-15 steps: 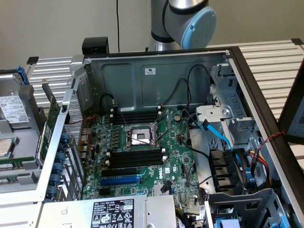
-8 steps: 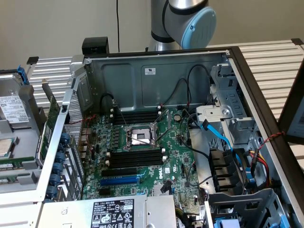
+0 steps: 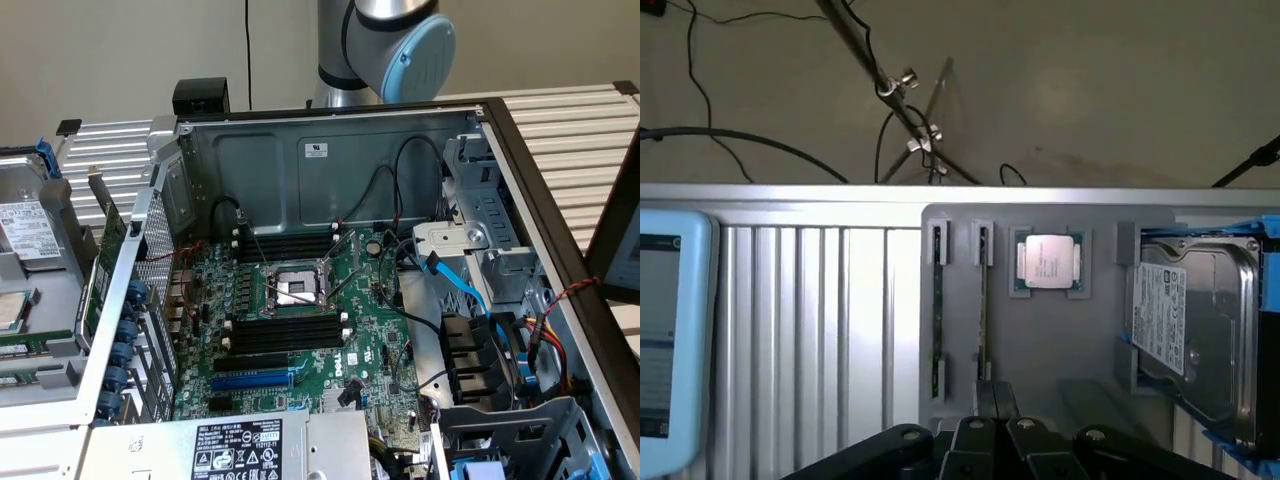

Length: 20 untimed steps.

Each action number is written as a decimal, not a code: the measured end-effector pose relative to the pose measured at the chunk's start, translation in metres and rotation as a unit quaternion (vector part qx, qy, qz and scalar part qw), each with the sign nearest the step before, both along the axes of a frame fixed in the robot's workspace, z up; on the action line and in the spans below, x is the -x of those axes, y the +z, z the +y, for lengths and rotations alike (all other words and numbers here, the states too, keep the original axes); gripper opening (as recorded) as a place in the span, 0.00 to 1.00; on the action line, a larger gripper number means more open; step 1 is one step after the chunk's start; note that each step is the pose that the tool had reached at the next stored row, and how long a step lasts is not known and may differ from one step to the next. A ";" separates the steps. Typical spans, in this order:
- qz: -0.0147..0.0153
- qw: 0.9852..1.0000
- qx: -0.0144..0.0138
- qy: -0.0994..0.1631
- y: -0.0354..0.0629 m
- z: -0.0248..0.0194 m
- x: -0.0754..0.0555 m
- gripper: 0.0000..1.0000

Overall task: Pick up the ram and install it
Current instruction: 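Pick up the ram and move it above insertion slot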

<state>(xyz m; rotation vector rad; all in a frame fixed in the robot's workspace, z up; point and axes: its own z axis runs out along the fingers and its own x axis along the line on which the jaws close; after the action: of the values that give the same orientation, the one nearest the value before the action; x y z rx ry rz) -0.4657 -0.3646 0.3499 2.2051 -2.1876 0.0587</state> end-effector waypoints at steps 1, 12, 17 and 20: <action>0.000 1.000 0.000 0.002 -0.0006 -0.0006 0.000 0.12; 0.000 1.000 0.000 0.026 -0.0102 -0.0104 0.000 0.36; 0.000 1.000 0.000 0.030 -0.0193 -0.0151 0.000 0.36; 0.000 1.000 0.000 0.030 -0.0248 -0.0172 -0.001 0.36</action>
<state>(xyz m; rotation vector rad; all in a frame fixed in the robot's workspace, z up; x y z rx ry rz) -0.4647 -0.3818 0.3252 2.2714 -2.1204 0.0607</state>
